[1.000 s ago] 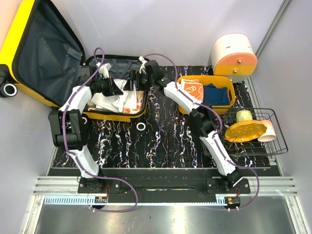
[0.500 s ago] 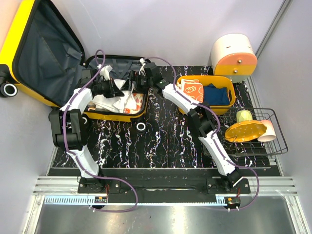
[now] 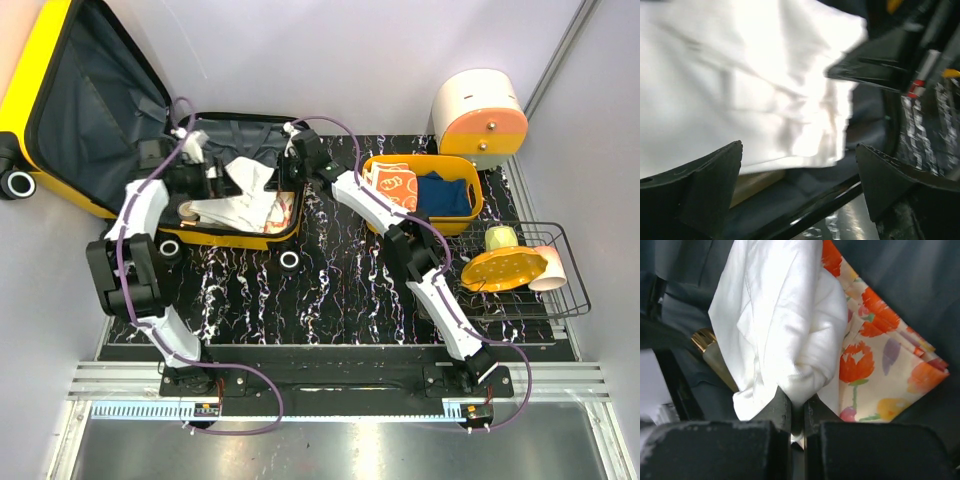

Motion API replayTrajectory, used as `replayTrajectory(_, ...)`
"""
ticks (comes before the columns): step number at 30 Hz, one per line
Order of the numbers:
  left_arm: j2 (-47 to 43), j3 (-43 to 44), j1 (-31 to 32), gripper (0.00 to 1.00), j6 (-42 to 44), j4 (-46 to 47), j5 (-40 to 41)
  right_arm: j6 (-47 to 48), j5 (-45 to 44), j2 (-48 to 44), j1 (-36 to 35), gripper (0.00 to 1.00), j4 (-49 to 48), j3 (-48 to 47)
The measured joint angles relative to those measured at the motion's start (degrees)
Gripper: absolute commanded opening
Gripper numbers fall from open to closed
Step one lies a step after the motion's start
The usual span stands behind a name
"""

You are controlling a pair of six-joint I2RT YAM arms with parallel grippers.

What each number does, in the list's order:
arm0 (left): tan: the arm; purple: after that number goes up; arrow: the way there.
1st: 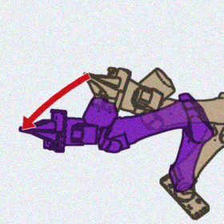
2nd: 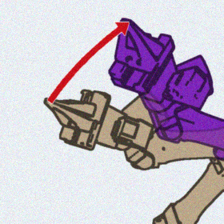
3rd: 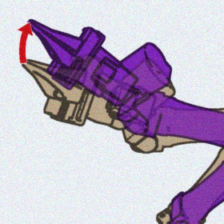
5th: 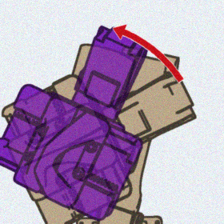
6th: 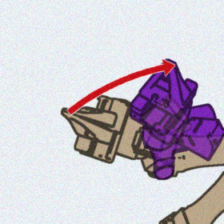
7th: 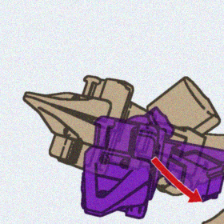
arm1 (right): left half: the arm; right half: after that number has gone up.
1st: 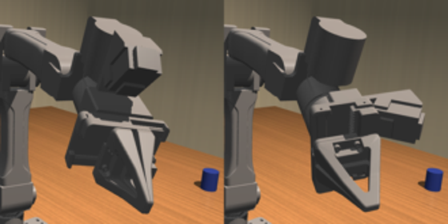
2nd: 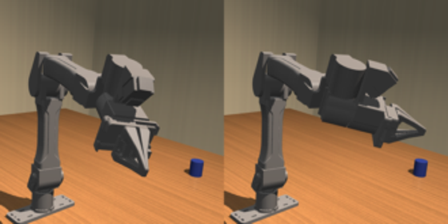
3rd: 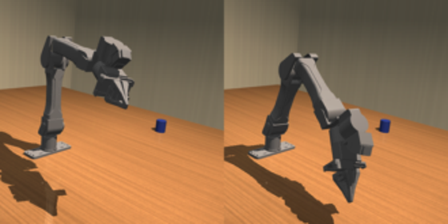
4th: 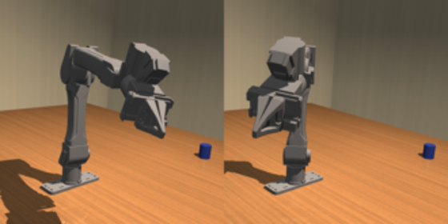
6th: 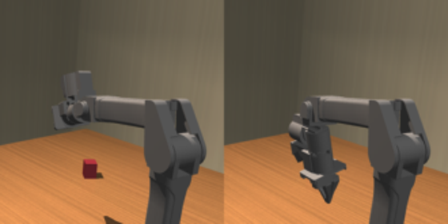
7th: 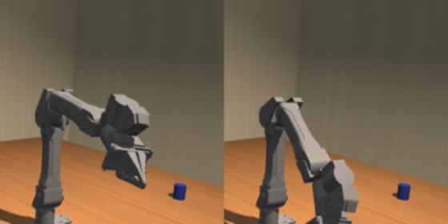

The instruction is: Open, take out, and arrange the luggage

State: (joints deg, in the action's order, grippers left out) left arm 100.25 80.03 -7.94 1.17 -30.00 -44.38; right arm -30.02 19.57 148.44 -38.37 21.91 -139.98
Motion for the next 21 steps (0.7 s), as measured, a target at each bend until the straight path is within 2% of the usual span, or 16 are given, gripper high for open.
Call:
replayTrajectory(5,-0.3,9.1,-7.5,0.95,5.3,-5.3,7.4,10.0,-3.8,-0.2,-0.3,0.0,5.0,-3.3)
replayTrajectory(10,4.1,17.2,-7.7,0.86,7.1,-7.8,11.9,17.5,-6.7,-0.8,-0.4,0.0,8.0,-3.3)
replayTrajectory(12,6.4,17.6,-7.4,0.81,7.3,-8.2,12.4,19.4,-7.9,-0.8,-0.4,0.0,8.8,-3.3)
replayTrajectory(19,15.4,17.7,-6.9,0.78,7.3,-11.4,13.1,24.4,-12.2,-0.8,-0.4,0.0,10.8,-4.8)
replayTrajectory(21,16.9,18.0,-6.7,0.75,6.9,-11.8,13.0,24.9,-12.7,-0.7,-0.4,0.0,10.8,-4.9)
